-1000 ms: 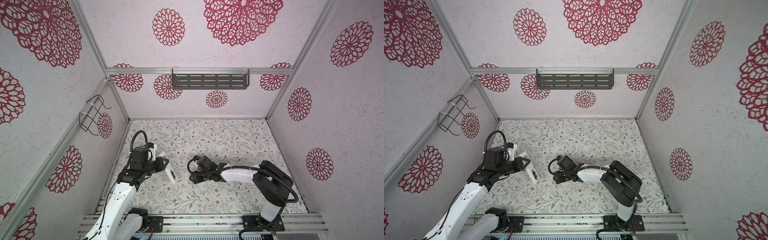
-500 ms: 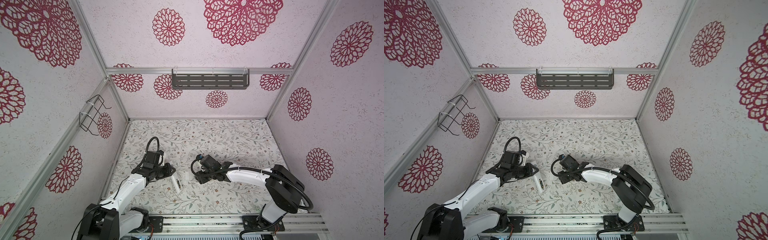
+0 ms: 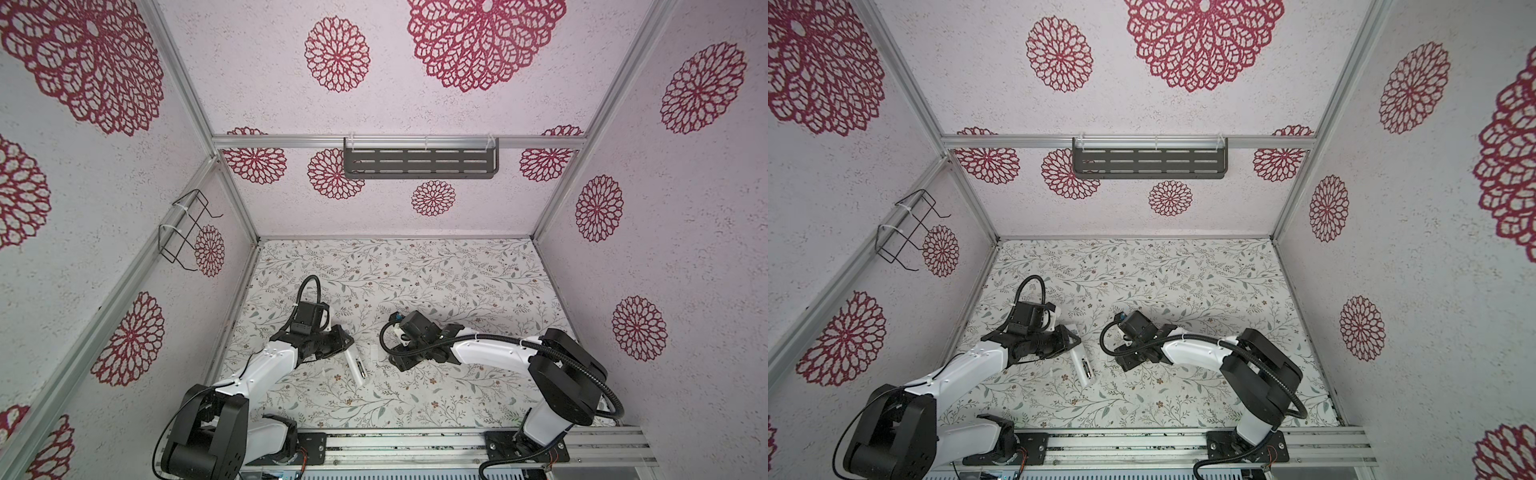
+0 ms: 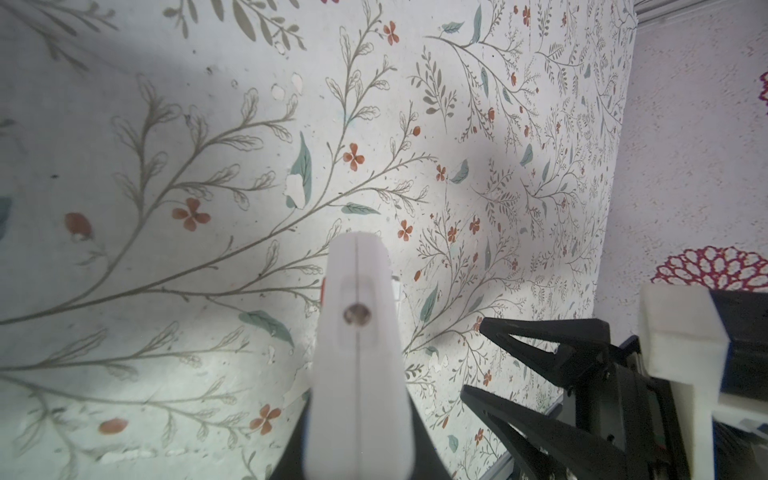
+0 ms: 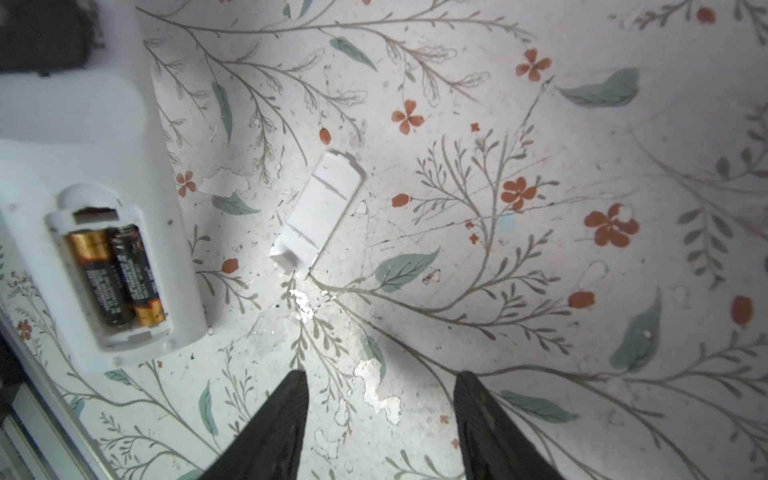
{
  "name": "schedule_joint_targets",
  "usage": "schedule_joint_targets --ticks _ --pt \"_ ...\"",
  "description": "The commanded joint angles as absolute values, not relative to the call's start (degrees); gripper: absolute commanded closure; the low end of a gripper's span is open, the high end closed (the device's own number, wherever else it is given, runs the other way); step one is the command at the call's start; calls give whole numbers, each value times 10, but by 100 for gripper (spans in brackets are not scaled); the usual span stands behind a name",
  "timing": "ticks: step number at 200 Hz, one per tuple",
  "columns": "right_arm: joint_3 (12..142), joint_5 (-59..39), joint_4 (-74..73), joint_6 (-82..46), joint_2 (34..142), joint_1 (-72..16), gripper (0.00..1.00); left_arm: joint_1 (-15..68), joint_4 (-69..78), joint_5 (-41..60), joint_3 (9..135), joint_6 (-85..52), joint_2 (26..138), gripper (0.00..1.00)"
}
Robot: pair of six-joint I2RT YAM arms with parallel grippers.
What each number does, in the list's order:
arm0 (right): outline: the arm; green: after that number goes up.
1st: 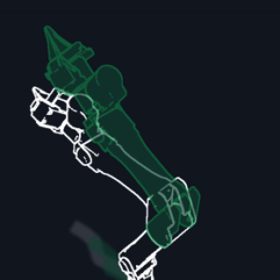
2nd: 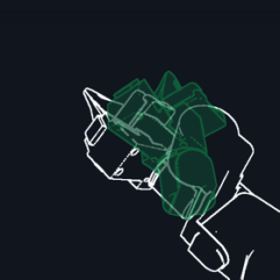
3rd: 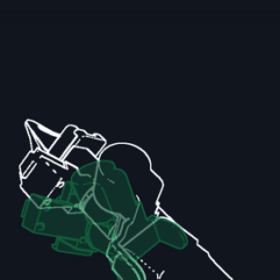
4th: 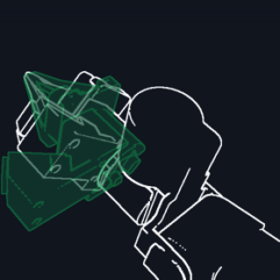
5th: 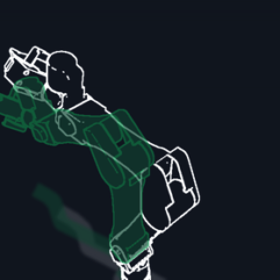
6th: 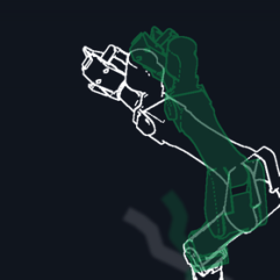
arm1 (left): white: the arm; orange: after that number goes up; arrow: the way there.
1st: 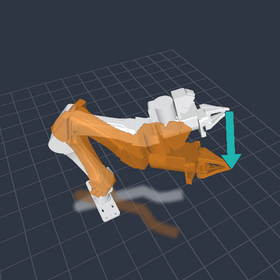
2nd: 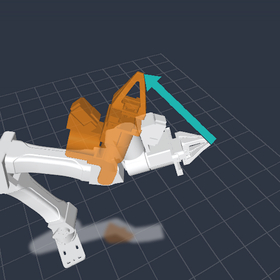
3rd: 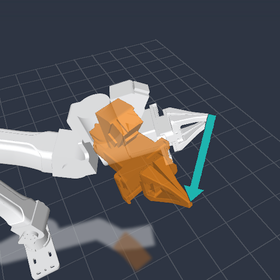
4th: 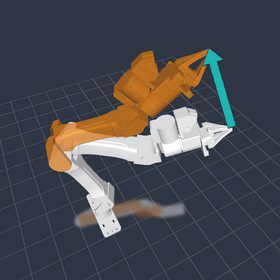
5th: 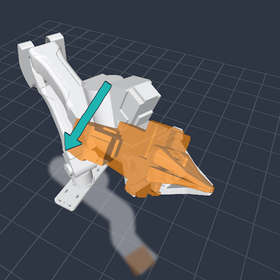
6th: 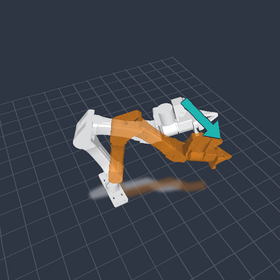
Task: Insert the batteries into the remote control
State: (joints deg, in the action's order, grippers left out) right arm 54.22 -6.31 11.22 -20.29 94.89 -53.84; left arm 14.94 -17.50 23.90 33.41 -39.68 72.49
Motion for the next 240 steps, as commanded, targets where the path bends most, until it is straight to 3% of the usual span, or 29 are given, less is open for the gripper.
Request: schedule_joint_targets --ticks 1,27,42,59,73,94,137,158,240 --pt "567 -75 107 -195 954 -544 40 140 -184 182 311 -383 736 82" --pt "580 -79 104 -200 973 -555 40 126 -180 169 296 -389 735 77" --pt "587 -81 100 -204 981 -564 40 120 -175 164 289 -395 733 67" --pt "595 -78 98 -210 991 -573 40 116 -175 160 286 -399 730 64" --pt "602 -79 98 -219 1000 -577 41 112 -175 156 283 -403 727 52" --pt "614 -78 99 -225 1013 -590 42 101 -171 160 275 -411 723 48" --pt "630 -65 97 -259 1040 -600 48 84 -205 136 278 -426 669 12" --pt "637 -55 99 -268 1049 -601 51 83 -258 94 297 -422 620 1" --pt "692 -28 135 -264 1092 -609 57 76 -336 59 344 -428 495 2"
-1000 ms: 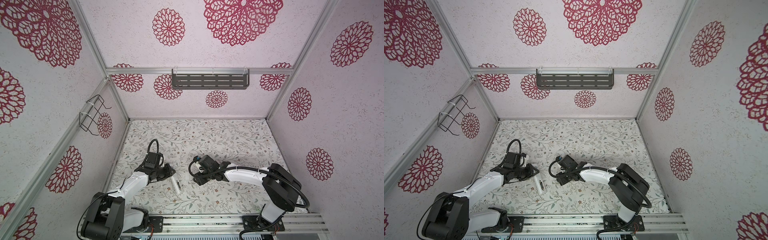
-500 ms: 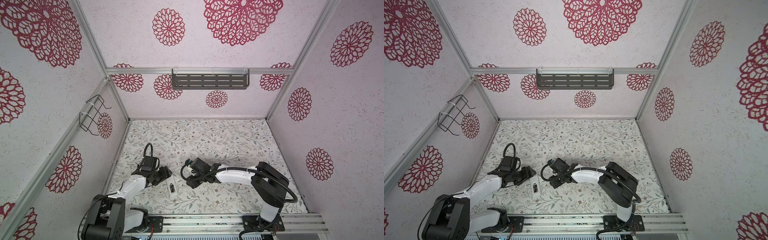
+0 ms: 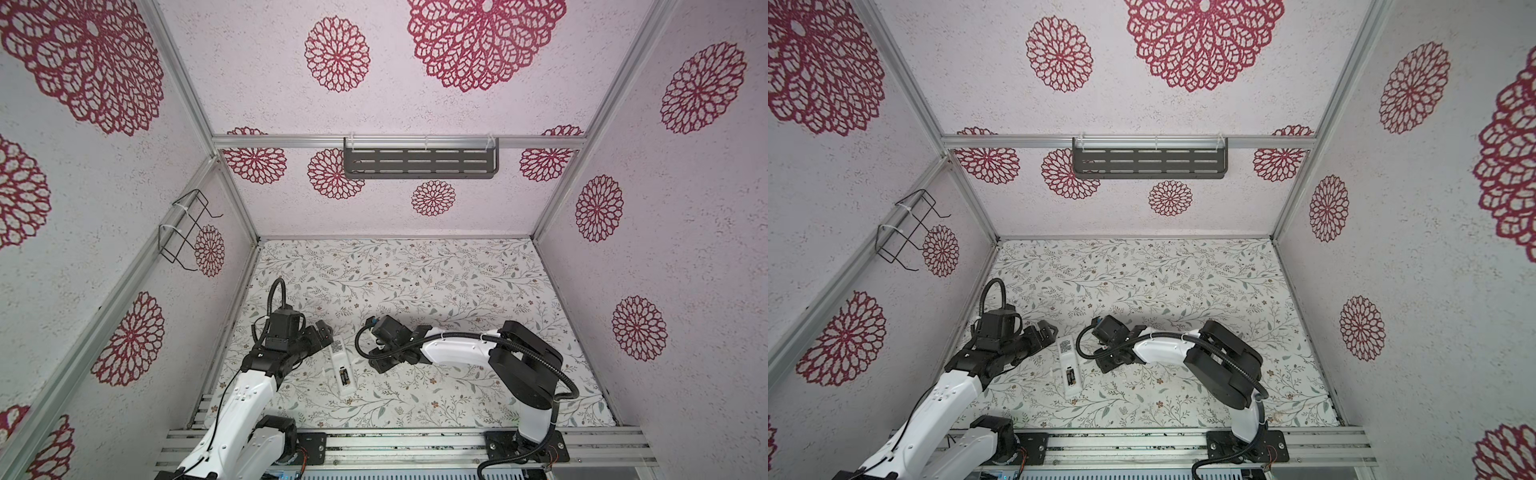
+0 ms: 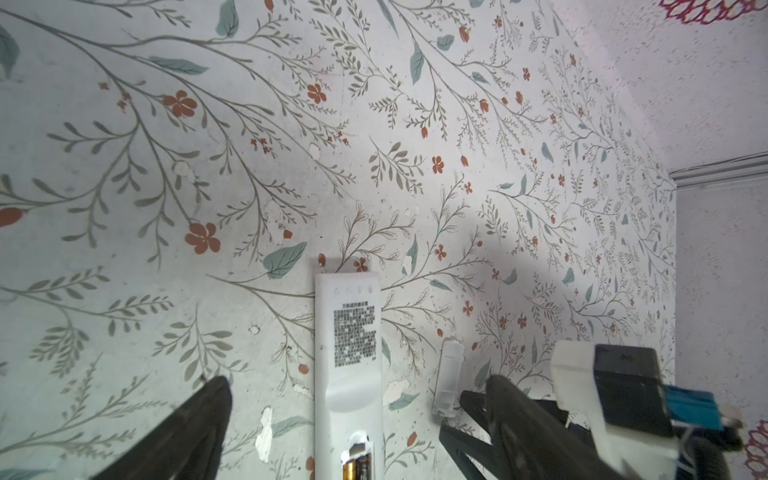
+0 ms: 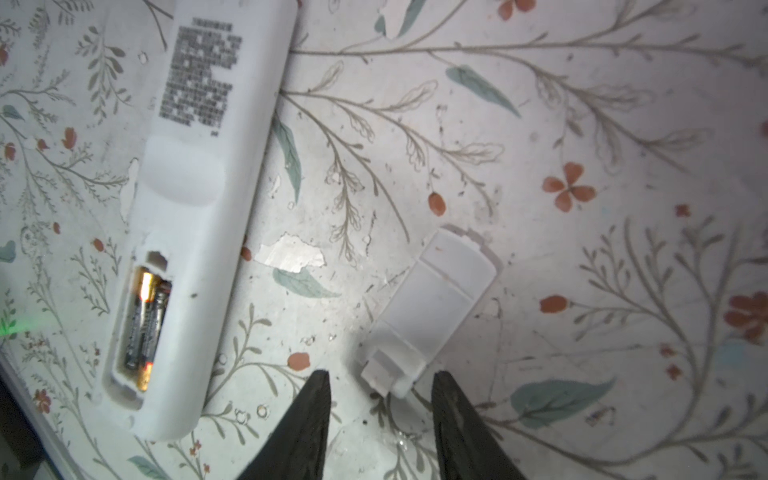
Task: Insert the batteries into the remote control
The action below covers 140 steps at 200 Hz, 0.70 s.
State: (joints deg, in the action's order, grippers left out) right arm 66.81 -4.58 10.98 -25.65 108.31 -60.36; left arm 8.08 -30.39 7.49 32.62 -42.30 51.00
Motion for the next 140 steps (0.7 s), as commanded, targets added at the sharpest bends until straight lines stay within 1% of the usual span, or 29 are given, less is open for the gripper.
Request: schedule_joint_targets --ticks 1,15,55,91,115,140 --pt "692 -27 136 -264 1092 -609 57 76 -337 59 345 -427 494 3" --pt "699 -19 144 -264 1098 -611 58 73 -346 56 352 -423 486 3" --pt "717 15 178 -257 1114 -625 65 66 -350 57 355 -420 470 3" --pt "730 51 212 -250 1122 -635 76 63 -346 62 355 -418 470 3" --pt "726 68 226 -245 1119 -635 79 63 -344 64 352 -418 468 3" --pt "711 98 246 -240 1106 -632 79 63 -343 66 352 -418 467 3"
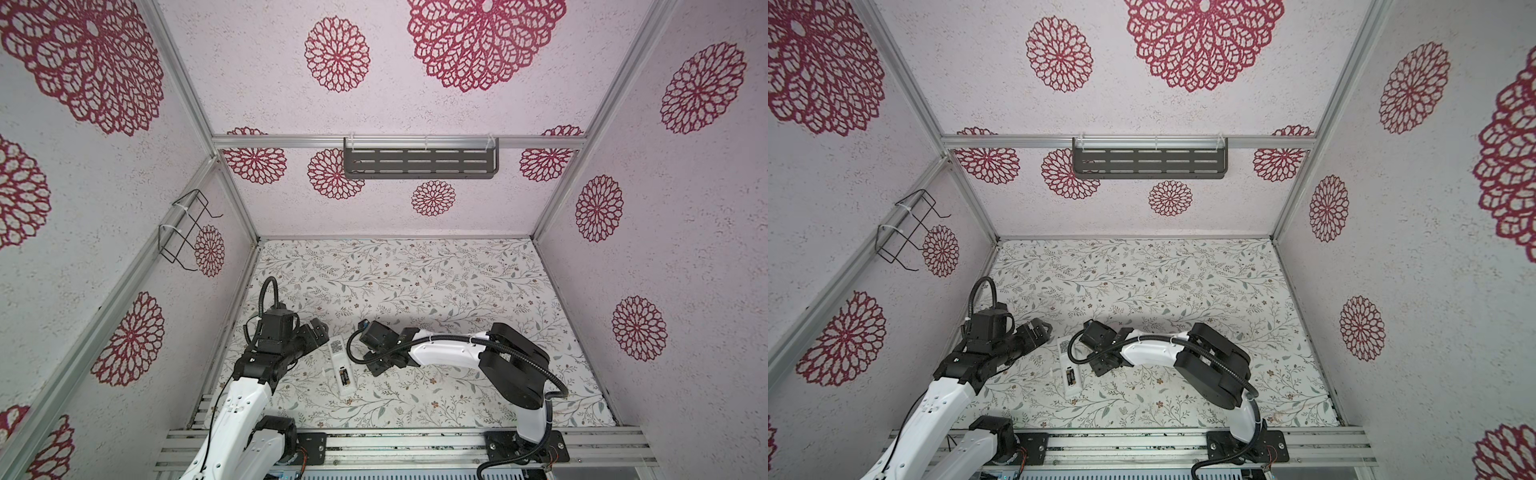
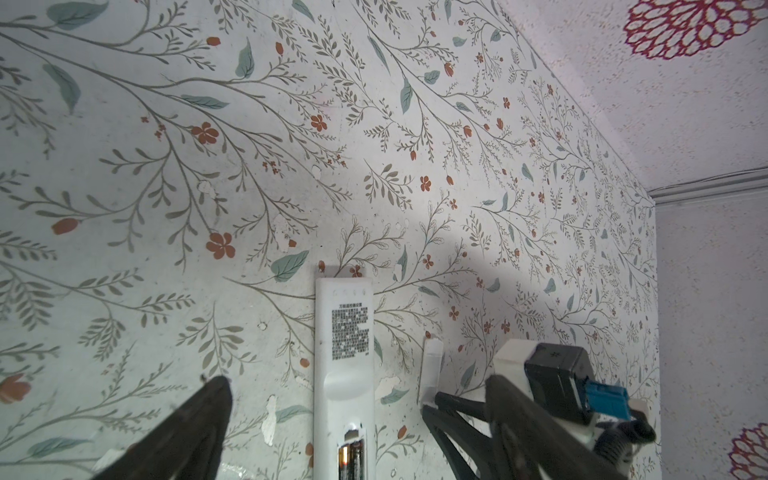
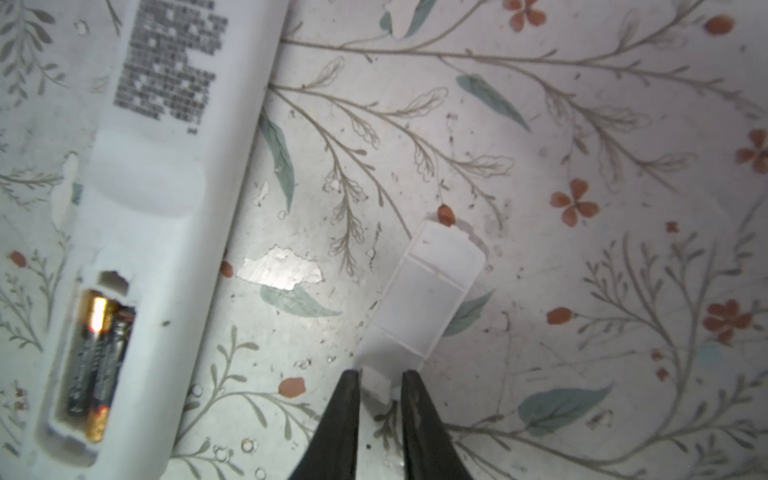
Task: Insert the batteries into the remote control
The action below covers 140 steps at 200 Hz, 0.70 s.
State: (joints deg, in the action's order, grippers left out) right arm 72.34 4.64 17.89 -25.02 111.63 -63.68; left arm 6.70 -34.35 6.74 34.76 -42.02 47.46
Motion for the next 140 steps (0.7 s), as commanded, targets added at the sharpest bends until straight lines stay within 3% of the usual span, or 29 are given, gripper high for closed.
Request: schedule_joint_targets --ticks 1,71,107,140 --pt "711 99 247 -240 1105 -631 79 63 -343 66 352 -418 467 3" --pt "629 107 237 -230 1035 -558 76 63 -337 72 349 -417 466 3" --pt "604 107 242 -223 990 -525 65 63 -335 74 348 -415 468 3" --pt "603 27 214 -215 971 -521 58 62 -332 75 347 -415 468 3"
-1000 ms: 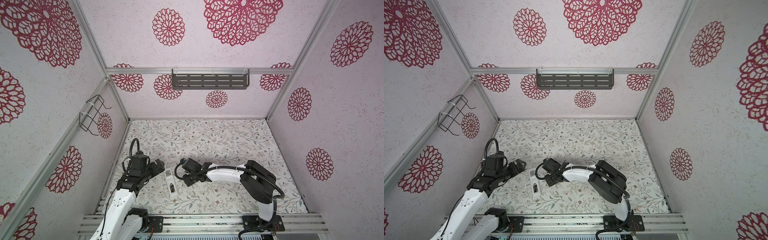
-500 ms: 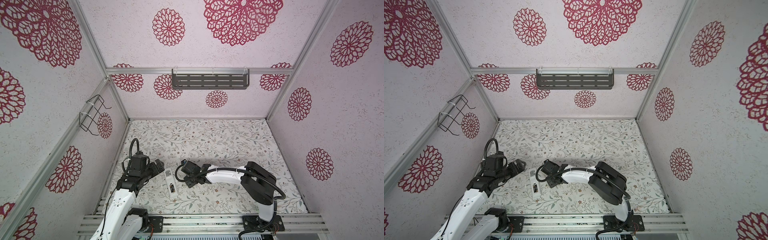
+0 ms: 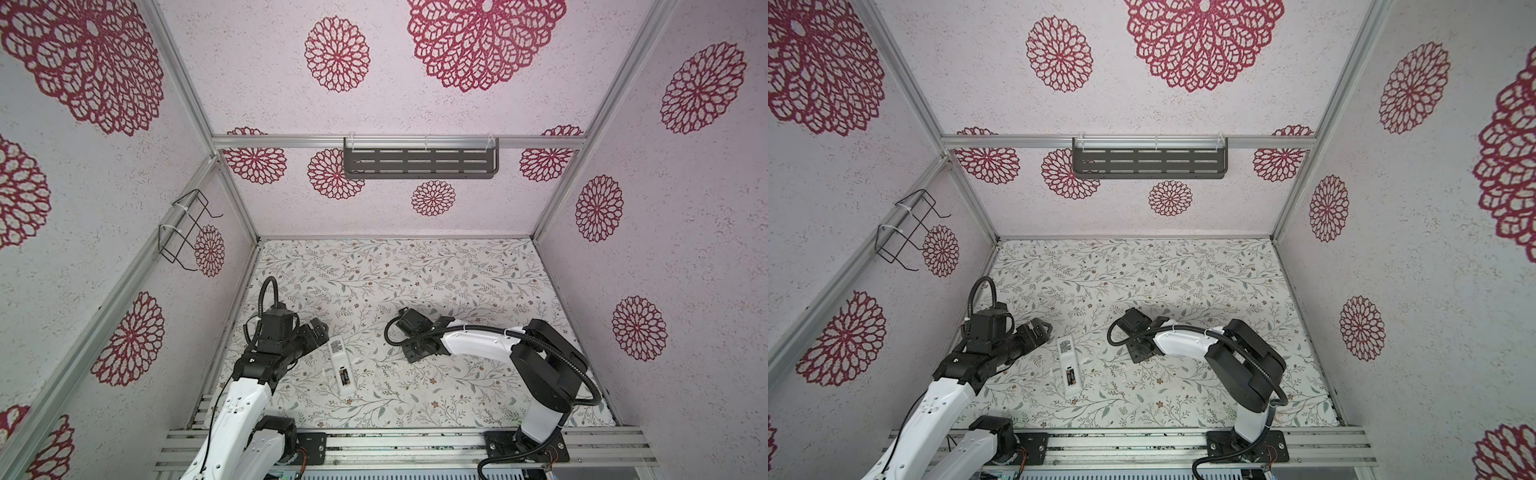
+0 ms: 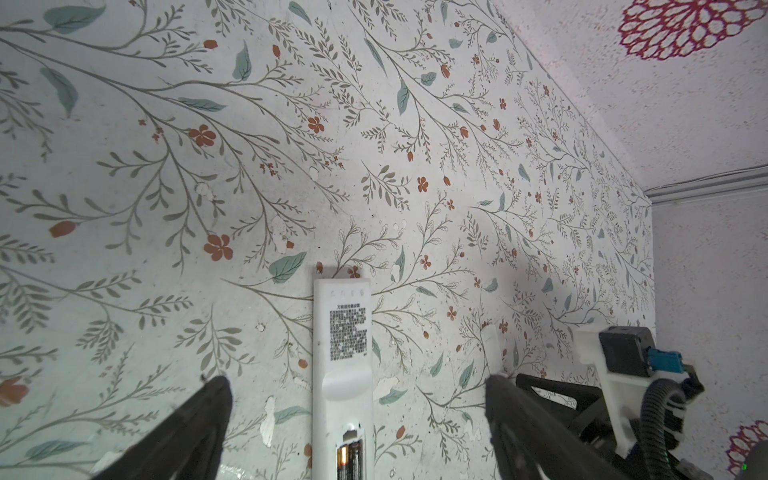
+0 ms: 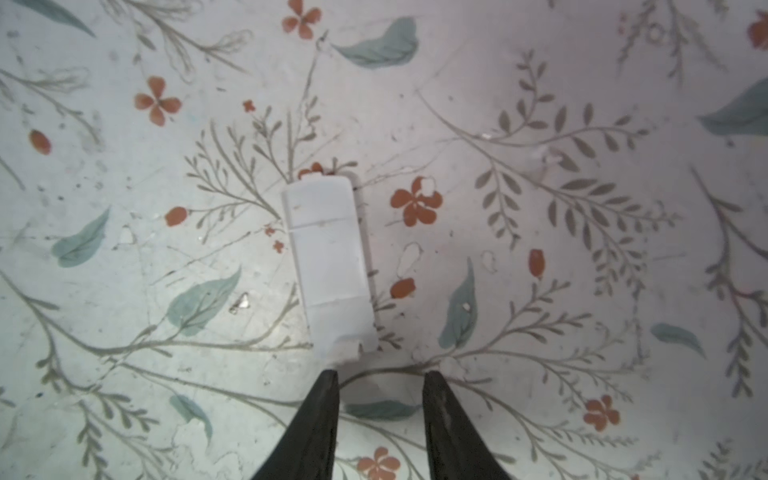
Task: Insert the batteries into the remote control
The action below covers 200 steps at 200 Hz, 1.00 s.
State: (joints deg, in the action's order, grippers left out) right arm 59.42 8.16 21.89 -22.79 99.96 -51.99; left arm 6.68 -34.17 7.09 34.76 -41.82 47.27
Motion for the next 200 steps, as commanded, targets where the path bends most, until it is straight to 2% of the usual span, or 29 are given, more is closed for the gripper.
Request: schedule_joint_targets --ticks 1,26,49,72,200 --pt "603 23 213 -215 971 -521 58 62 -332 75 347 -415 468 3" --pt "599 -13 182 -228 968 -521 54 63 -331 75 346 -415 468 3" --pt "603 13 192 -229 959 -519 47 63 -331 77 345 -415 466 2" --pt "600 35 208 -223 954 -514 46 63 -328 79 345 -414 467 3" --pt "599 28 182 -211 1002 -505 64 62 -306 127 346 -409 464 3"
